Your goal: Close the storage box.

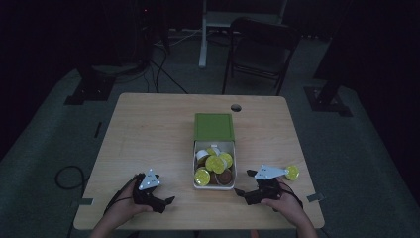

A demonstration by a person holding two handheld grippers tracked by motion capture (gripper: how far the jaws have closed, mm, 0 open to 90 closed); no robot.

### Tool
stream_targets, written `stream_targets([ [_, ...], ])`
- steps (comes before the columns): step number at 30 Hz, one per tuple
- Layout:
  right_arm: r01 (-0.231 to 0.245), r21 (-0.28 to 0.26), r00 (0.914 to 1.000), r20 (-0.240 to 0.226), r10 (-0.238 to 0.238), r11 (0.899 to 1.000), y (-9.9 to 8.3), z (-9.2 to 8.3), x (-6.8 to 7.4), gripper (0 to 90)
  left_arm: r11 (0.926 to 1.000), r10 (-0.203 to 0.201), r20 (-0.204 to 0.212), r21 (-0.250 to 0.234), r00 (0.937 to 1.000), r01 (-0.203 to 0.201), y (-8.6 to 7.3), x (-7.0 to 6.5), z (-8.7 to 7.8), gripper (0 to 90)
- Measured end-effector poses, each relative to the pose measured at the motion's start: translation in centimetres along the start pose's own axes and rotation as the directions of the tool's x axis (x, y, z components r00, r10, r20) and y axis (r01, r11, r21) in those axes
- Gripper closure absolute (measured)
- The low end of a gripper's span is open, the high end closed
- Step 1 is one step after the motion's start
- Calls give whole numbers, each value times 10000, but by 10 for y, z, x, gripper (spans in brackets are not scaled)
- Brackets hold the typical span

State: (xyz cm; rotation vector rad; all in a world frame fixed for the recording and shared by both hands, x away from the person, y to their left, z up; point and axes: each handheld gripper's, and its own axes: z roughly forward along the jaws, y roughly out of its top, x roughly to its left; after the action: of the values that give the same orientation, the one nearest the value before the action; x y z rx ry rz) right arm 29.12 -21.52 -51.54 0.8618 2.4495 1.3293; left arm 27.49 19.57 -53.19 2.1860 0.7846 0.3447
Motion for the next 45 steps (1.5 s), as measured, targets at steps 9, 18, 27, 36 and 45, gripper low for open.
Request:
stream_targets([
  [9,-106,-613,9999,-141,97,9981,9,-2,0,118,9976,195,54,-669,9998,-191,13,-2,6,1],
  [18,-484,-1147,9988,-155,469,9922,14,-2,-5,117,9899,232,319,-1405,9992,-185,28,-5,11,1],
  [27,-605,-1341,9981,-202,583,9891,14,2,-8,117,9834,296,266,-1800,9992,-243,37,-7,19,1],
  [36,-721,-1189,9974,-156,708,9903,11,7,-11,118,9754,339,235,-2186,9991,-280,47,-7,24,1],
  [45,-752,-1121,9972,-63,750,9908,10,9,-15,118,9725,310,478,-2319,9984,-191,55,-9,31,1],
])
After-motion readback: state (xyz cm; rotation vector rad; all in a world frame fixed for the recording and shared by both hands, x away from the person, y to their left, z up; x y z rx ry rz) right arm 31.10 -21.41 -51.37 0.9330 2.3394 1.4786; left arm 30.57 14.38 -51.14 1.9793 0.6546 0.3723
